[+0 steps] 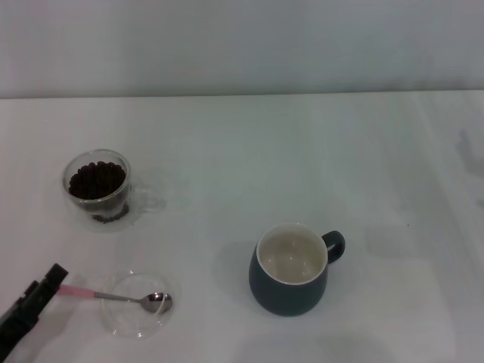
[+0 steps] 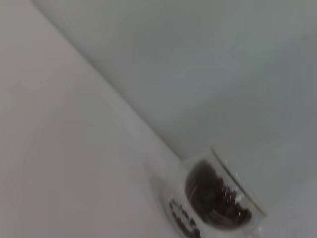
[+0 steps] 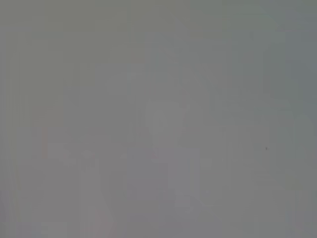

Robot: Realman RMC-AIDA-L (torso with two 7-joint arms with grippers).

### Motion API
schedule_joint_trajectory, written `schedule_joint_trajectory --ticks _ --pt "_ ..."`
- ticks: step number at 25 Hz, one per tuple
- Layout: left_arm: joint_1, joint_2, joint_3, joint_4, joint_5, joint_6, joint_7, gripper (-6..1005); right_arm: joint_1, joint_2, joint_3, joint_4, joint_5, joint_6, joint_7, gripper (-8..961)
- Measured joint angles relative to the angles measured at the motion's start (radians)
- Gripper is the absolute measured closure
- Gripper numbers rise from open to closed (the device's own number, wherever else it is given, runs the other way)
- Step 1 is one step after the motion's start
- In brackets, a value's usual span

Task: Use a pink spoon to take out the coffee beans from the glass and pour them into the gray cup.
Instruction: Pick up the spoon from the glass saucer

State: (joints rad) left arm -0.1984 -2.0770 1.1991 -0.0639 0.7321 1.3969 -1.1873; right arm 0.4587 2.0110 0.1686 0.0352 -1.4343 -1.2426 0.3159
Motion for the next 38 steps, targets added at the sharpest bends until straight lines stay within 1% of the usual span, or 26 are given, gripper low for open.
schedule_joint_trajectory --ticks 3,8,14,25,31,36,38 --pt "-0.014 0.001 0.002 -0.001 0.033 -0.022 -0.031 135 -0.003 0.0 0.0 0.0 0.0 0.0 0.0 227" --pt "-0.021 0.003 0.003 0.004 0.073 -0.033 -0.051 293 -0.007 0.0 0.0 0.004 0.0 0.0 0.0 227" --pt "-0.015 0.003 0.004 0.013 0.081 -0.026 -0.055 465 -0.004 0.0 0.0 0.006 0.0 0.0 0.0 227" --pt "-0.009 0.006 0.004 0.018 0.08 -0.016 -0.061 570 -0.008 0.002 0.0 0.009 0.0 0.0 0.0 227" --pt "-0.016 0.009 0.003 0.021 0.083 -0.013 -0.061 730 -0.004 0.002 0.0 0.011 0.0 0.0 0.0 227" --pt "-0.007 0.011 0.004 0.042 0.089 0.0 -0.055 806 0.0 0.002 0.0 0.006 0.0 0.013 0.0 227" --pt "0.0 0.011 0.004 0.055 0.093 0.005 -0.056 807 0.001 0.002 0.0 0.004 0.0 0.018 0.0 227"
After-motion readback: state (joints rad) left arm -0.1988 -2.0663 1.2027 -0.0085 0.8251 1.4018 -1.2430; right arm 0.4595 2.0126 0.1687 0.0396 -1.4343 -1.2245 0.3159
